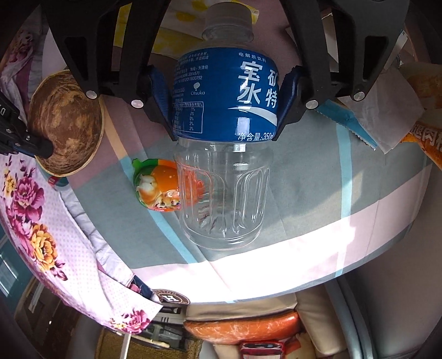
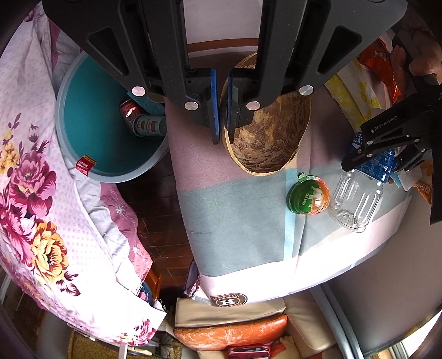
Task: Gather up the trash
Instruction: 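Lower woven bowl into teal bin with right gripper while left gripper holds water bottle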
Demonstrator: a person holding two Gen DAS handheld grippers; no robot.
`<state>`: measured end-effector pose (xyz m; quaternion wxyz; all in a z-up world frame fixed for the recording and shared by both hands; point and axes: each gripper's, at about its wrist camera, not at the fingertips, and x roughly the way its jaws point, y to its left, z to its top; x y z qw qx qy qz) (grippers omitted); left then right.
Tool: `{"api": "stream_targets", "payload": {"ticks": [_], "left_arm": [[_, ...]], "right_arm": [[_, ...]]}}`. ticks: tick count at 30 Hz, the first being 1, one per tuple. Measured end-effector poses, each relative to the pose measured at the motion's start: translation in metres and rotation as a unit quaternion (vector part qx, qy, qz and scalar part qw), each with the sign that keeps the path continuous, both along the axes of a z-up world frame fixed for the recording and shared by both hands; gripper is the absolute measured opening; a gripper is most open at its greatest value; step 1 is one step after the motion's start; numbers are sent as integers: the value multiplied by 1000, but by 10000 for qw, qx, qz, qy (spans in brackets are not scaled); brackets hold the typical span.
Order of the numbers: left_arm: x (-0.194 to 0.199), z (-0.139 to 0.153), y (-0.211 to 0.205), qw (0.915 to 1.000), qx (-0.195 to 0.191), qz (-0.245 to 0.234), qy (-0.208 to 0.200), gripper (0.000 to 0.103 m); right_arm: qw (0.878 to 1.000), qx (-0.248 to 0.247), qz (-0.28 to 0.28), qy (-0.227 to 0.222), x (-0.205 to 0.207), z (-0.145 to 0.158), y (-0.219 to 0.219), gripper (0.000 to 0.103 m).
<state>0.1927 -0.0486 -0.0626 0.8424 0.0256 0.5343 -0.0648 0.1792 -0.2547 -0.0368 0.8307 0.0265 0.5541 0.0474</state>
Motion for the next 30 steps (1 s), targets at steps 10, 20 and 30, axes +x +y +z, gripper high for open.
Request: {"api": "stream_targets", "payload": {"ticks": [10,20,30], "left_arm": [[-20,20,-9,9997,-7,-125,-214,65],[-48,48,-24,9981,-273,-339,-435,65],[-72,73,-56,9943,-490,-762,-568,65]], "right_arm": [[9993,-199,51,-328,-15,21,2,5],[9982,-197,-92,-562,-39,41,-14,5],[9958,-191,-443,-782,-63,57,-53,5]]}}
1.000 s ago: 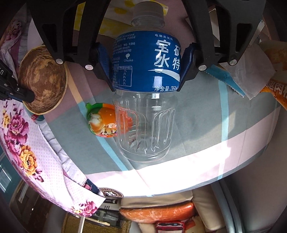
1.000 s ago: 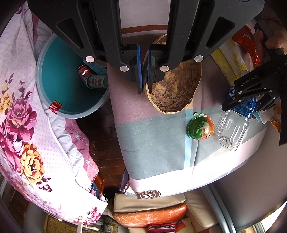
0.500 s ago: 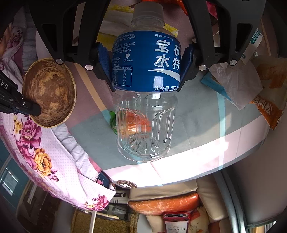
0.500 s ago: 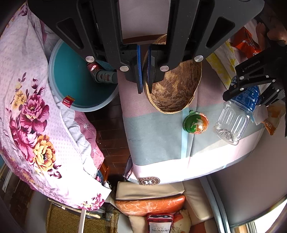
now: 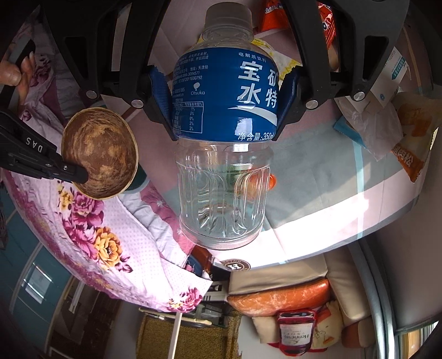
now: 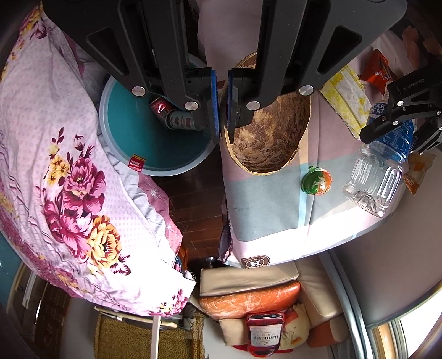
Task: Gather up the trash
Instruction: 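Lower woven bowl into teal bin with right gripper while left gripper holds water bottle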
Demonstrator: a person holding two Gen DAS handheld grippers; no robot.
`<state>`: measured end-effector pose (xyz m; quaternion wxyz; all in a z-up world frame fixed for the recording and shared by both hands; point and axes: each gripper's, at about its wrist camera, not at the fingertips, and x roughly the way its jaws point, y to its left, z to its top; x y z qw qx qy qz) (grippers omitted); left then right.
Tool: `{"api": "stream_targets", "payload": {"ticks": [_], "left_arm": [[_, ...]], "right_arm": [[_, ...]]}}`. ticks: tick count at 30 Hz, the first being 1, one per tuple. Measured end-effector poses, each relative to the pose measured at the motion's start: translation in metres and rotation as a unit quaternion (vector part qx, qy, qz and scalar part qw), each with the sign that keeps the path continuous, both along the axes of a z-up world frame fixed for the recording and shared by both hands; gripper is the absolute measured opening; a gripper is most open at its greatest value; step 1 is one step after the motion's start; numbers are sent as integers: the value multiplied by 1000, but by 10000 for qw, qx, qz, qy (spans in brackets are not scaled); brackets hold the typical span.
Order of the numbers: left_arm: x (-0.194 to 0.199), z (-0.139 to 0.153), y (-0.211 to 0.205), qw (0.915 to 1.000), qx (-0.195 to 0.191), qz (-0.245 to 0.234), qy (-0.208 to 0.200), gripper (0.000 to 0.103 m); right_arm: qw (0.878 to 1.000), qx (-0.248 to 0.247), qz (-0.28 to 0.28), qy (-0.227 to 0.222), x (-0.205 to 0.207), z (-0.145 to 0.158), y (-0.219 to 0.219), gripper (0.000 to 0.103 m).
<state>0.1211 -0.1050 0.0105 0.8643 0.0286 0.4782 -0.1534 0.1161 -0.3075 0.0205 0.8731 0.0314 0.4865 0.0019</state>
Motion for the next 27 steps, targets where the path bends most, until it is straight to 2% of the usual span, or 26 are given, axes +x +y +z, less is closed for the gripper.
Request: {"api": "stream_targets", "payload": {"ticks": [9,17,27], "left_arm": [[-12,-9,-68,9977,97,-658,92,65],[-9,-27,-118,9942,164,-1017,305,65],[-8,-48,-168,9880,283,-1411,554,66]], "right_arm": [[9980,-122,-619,59,-26,-7,-74,5],[9917,-274,-1172,450,-37,-42,-139,5],[9869,-527,-1289,812,-27,-82,-164,6]]}}
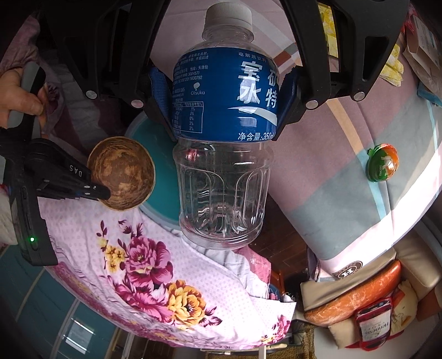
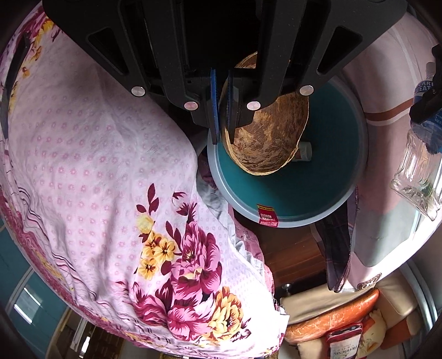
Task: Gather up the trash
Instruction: 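Lower woven bowl into teal bin with right gripper while left gripper holds water bottle, then open right gripper over bin while left gripper carries water bottle over bin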
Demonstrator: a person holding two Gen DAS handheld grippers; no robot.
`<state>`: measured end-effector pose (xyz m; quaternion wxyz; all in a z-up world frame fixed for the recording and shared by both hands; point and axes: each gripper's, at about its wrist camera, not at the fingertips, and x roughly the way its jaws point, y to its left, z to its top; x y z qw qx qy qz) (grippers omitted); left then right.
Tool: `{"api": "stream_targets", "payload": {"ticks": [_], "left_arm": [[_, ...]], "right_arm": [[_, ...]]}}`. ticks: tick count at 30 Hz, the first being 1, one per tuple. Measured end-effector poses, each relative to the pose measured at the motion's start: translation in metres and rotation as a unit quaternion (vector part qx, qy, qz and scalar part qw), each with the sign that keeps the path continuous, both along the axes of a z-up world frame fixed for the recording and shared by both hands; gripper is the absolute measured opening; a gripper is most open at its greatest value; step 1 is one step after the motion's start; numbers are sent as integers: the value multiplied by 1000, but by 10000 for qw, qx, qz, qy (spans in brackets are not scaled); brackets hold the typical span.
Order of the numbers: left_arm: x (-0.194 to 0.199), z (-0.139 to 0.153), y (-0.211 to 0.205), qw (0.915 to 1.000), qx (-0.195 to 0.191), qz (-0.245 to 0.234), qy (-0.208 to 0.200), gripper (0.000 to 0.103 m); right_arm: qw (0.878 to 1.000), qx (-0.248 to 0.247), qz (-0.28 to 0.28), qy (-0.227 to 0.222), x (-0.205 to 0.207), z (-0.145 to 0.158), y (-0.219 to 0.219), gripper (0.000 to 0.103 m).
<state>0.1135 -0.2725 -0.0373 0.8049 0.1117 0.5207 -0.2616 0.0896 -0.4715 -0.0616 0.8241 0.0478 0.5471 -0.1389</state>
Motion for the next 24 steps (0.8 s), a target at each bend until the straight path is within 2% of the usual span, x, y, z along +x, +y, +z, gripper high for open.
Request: {"api": "stream_targets", "payload": {"ticks": [6,12,24], "left_arm": [[1,-9,-12,9999,36,-79,141,66],[4,-16,-23,9997,60,-122,227,66],[8,-22,-27,9995,97,-106,297,66]], "right_arm": [[9999,-16,-5,161,3,-16,-8,7],[9993,243,-23,271,0,-28,-14,10],[9994,304,2,145,-6,-10,-16,11]]}}
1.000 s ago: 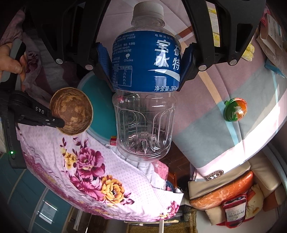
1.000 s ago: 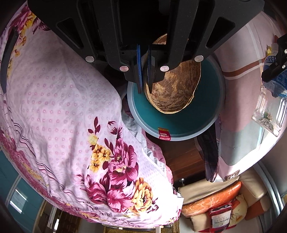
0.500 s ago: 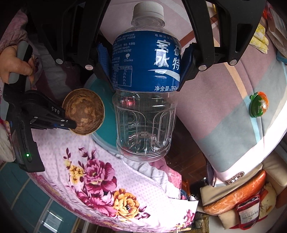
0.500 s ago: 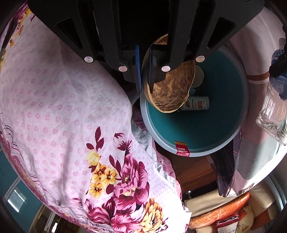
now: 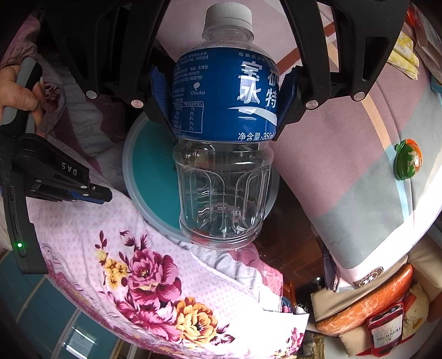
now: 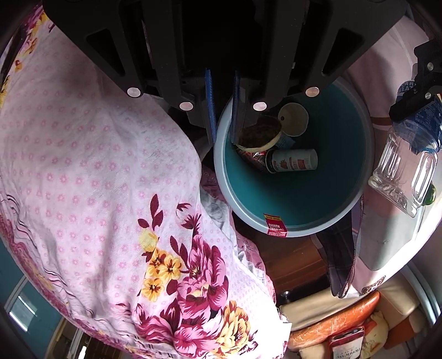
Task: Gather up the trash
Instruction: 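Open right gripper over bin while left gripper carries water bottle over bin, then open left gripper to drop clear water bottle into teal bin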
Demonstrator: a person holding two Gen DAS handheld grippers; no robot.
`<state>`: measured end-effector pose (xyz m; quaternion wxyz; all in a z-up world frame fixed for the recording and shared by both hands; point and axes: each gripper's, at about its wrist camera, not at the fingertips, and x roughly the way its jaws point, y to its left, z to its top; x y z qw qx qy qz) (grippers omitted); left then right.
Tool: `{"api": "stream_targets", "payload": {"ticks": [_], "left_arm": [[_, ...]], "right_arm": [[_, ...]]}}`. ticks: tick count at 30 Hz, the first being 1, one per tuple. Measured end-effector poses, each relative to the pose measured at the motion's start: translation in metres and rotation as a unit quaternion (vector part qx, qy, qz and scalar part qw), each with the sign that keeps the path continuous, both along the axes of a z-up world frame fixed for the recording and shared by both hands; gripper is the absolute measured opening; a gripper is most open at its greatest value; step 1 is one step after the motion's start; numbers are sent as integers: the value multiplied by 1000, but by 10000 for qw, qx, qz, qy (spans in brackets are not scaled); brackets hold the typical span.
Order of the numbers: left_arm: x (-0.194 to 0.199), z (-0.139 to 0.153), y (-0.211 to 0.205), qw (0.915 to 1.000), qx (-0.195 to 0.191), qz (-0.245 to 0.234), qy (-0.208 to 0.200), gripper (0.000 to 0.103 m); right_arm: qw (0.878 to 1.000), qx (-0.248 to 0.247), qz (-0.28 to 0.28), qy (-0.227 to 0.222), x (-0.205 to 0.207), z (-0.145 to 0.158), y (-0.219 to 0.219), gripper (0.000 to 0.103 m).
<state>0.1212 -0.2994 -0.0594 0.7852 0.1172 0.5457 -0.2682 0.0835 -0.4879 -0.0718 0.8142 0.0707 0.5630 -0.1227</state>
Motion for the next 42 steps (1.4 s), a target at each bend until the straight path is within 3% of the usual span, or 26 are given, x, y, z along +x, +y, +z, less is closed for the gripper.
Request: {"api": "stream_targets", "payload": {"ticks": [5,7,9,11,13,18,30,33,42], "left_arm": [[2,0,2,10000,-7,26,6,66],[3,0,2,10000,-25,35,12,66],[3,0,2,10000,-35,32,6,66],[3,0,2,10000,-42,33,14,66],[4,0,1,10000,-63,28,34,66],[6,-3,-3,9999,-69,-47,99,66],[15,-10,-8,9997,-63,-74,209,67],[15,-8,-6,9999,-100,-29,137,80],[15,-1,7,9998,-124,148,3,86]], "right_arm": [[10000,24,37,-39,0,7,4,13],[10000,41,61,-59,0,11,5,35],[9999,-21,96,-114,2,15,7,46],[9998,-55,124,-136,2,19,9,49],[9998,-6,129,-126,4,20,9,62],[9998,0,125,-125,5,22,11,74],[10000,-28,-15,20,4,22,5,75],[10000,-54,-2,48,4,23,6,75],[9999,-140,67,58,3,31,15,78]]}}
